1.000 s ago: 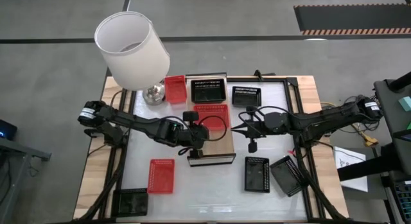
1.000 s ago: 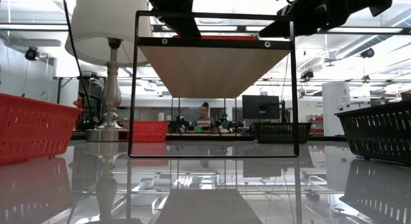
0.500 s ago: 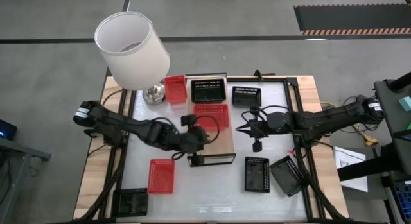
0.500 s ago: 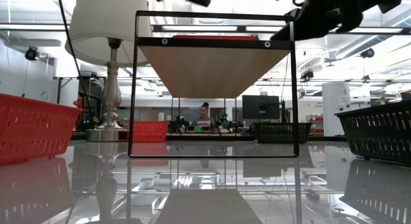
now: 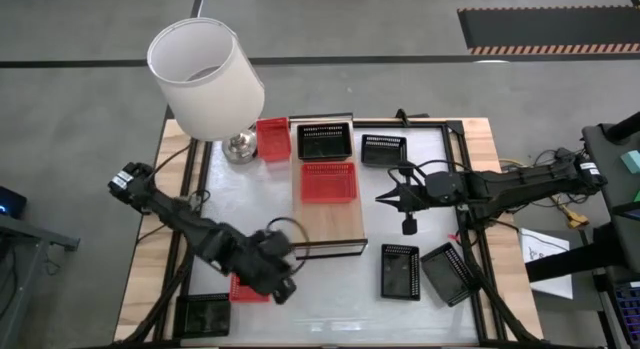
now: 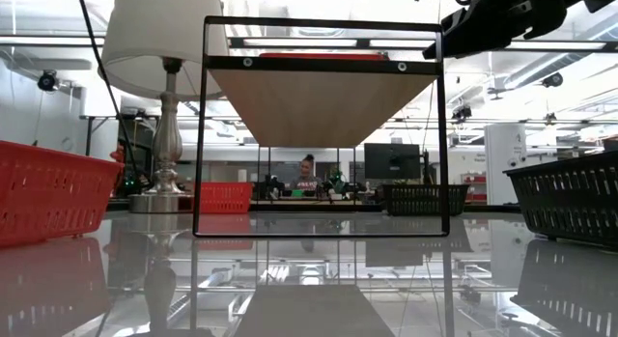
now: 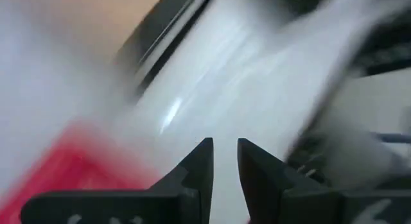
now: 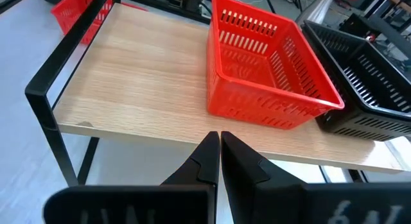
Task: Stack baskets on shelf by color
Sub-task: Put the black bin on the shelf
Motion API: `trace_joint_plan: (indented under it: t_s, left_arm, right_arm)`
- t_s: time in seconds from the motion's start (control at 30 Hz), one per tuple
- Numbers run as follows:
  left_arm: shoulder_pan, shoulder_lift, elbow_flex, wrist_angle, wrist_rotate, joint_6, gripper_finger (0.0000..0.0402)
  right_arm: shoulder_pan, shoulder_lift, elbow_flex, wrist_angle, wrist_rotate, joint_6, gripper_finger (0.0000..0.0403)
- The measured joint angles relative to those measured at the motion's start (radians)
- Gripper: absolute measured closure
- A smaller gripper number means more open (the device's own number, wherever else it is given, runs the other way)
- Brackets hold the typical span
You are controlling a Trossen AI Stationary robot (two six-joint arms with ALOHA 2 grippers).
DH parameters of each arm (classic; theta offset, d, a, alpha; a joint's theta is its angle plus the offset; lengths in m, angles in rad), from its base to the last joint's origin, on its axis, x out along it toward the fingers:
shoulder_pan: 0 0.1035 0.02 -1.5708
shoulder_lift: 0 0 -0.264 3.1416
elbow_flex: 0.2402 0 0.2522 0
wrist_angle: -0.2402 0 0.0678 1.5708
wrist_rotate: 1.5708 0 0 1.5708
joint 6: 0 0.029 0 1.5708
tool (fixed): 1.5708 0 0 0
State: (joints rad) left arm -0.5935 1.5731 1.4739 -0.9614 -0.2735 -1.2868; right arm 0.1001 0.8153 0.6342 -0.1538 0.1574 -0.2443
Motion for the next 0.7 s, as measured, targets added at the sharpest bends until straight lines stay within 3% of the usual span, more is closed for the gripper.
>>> trace_joint_plan:
  t_s: [0.17,0.27,0.37,0.57,0.7]
  left_arm:
    - [-0.061,0.016,-0.043,-0.302,0.362,-0.529,0.0347]
    - [-0.107,0.016,-0.088,-0.315,0.555,-0.663,0.0347]
    - [-0.156,0.013,-0.112,-0.222,0.565,-0.677,0.0347]
    - [-0.257,0.012,-0.173,0.048,0.396,-0.745,0.0347]
    - [-0.34,0.012,-0.223,0.159,0.39,-0.814,0.0347]
  right_arm:
    - [0.0,-0.001,0.0,0.001,0.0,-0.002,0.0394]
    - [0.0,-0.001,0.0,0.001,0.0,-0.006,0.0394]
    - [0.0,-0.001,0.0,0.001,-0.001,-0.01,0.0394]
    - [0.0,-0.001,0.0,-0.014,-0.005,-0.01,0.0394]
    - [0.0,-0.001,0.0,-0.016,-0.004,-0.015,0.0394]
